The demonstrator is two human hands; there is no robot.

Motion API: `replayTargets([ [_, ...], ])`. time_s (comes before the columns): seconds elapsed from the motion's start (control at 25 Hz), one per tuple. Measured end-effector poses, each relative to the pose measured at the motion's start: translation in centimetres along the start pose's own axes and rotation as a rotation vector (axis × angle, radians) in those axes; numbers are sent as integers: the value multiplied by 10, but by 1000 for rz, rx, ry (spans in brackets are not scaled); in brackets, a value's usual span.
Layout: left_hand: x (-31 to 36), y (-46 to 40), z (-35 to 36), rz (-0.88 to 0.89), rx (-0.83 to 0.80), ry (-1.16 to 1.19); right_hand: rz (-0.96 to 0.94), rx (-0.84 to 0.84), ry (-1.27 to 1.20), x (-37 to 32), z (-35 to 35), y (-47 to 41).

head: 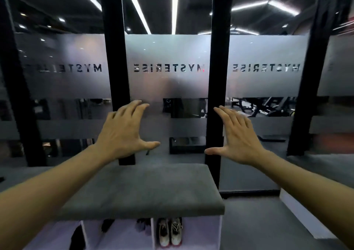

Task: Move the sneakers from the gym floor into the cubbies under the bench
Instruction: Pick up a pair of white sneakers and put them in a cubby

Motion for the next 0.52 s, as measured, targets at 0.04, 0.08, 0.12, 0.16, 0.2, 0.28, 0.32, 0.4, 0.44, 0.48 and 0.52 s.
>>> replayTargets([
  [0.04, -1, -13, -29, 0, 6, -7, -7, 9, 4, -4, -32, -10],
  [0.08, -2, -27, -60, 1, 18, -11, -9, 18, 4, -7, -66, -21],
  [0.12, -2, -39, -87, -3, 30, -2, -5, 25, -1, -8, -97, -29],
  [0.16, -1, -49, -112, -8, 43, 12, 0, 35, -5, -9, -125, -35],
  [0.2, 1, -57, -135, -7, 61, 26, 2, 51, -7, -10, -150, -40],
  [0.28, 8, -65, -172, -5, 94, 41, 9, 84, -17, -13, -187, -44],
  [0.32, 13, -66, -185, 2, 102, 39, 3, 93, -14, -15, -200, -42],
  [0.4, 23, -62, -198, 22, 101, 36, -7, 105, -14, -17, -214, -34],
  [0.44, 28, -58, -203, 30, 98, 29, -11, 108, -13, -16, -218, -29],
  [0.48, 31, -52, -207, 26, 85, 19, -24, 93, -7, -17, -220, -24],
  [0.52, 34, -43, -209, 18, 65, 6, -39, 72, -1, -18, -220, -17],
])
Point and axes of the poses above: each hand's wrist, its own y-axis away from the middle knuckle, its own z-axis out of the palm, x = y × z, the point moved 5 cm from there along -y, towards the middle knuckle, and after that the axes turned 9 degrees about z, right-handed, at the moved point
